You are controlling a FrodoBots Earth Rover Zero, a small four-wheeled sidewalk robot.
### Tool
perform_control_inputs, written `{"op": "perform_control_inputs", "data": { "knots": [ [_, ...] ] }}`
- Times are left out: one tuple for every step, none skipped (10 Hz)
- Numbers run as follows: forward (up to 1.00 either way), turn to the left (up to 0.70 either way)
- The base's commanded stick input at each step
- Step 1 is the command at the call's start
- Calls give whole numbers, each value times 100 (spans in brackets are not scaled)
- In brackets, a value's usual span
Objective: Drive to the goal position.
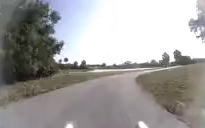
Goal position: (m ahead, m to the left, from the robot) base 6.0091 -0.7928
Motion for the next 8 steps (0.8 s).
{"op": "perform_control_inputs", "data": {
  "knots": [
    [100, -29],
    [100, -25],
    [100, -21],
    [100, -11],
    [100, -3],
    [100, 0],
    [100, 0],
    [100, 0]
  ]
}}
